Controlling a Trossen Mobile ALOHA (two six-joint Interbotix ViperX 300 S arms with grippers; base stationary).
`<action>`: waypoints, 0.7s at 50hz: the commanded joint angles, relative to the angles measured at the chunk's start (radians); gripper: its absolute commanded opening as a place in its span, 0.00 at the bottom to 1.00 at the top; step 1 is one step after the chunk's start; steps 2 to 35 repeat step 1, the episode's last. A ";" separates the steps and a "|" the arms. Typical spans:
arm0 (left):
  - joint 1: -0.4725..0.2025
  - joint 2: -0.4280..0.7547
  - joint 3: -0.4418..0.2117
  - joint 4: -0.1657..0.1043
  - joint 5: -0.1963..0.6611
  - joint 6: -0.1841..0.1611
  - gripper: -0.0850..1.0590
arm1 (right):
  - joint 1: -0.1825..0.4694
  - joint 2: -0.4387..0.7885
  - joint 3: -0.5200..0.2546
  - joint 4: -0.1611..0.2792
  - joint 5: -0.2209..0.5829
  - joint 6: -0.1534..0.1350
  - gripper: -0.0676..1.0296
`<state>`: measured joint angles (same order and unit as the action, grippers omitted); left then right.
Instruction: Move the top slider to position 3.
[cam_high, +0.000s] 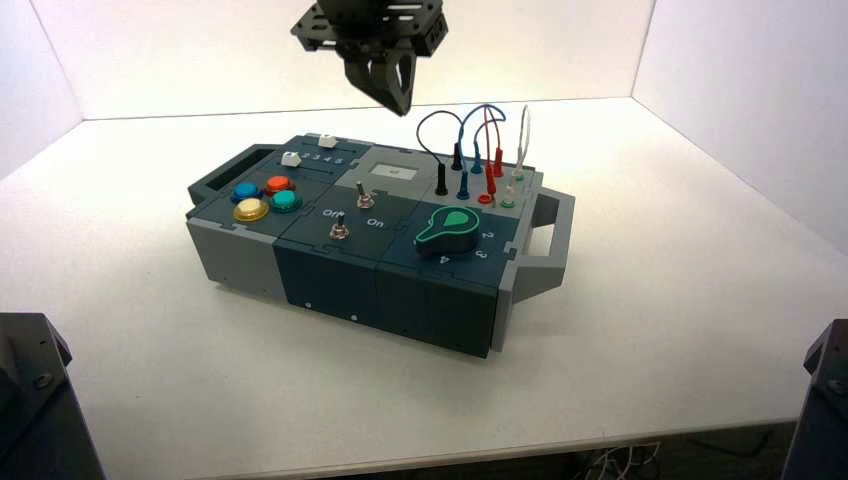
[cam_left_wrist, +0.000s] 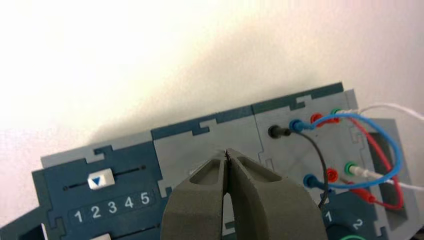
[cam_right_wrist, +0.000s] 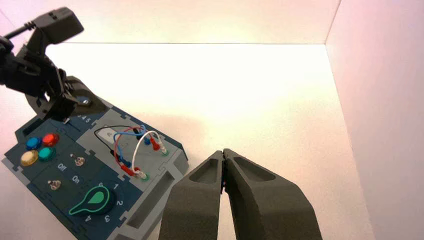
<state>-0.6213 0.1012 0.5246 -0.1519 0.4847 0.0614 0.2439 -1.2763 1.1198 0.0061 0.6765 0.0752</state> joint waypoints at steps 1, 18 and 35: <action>-0.005 -0.037 -0.038 0.005 0.003 0.002 0.05 | -0.002 0.017 -0.014 0.002 -0.006 0.000 0.04; -0.005 -0.037 -0.038 0.005 0.003 0.002 0.05 | -0.002 0.017 -0.014 0.002 -0.006 0.000 0.04; -0.005 -0.037 -0.038 0.005 0.003 0.002 0.05 | -0.002 0.017 -0.014 0.002 -0.006 0.000 0.04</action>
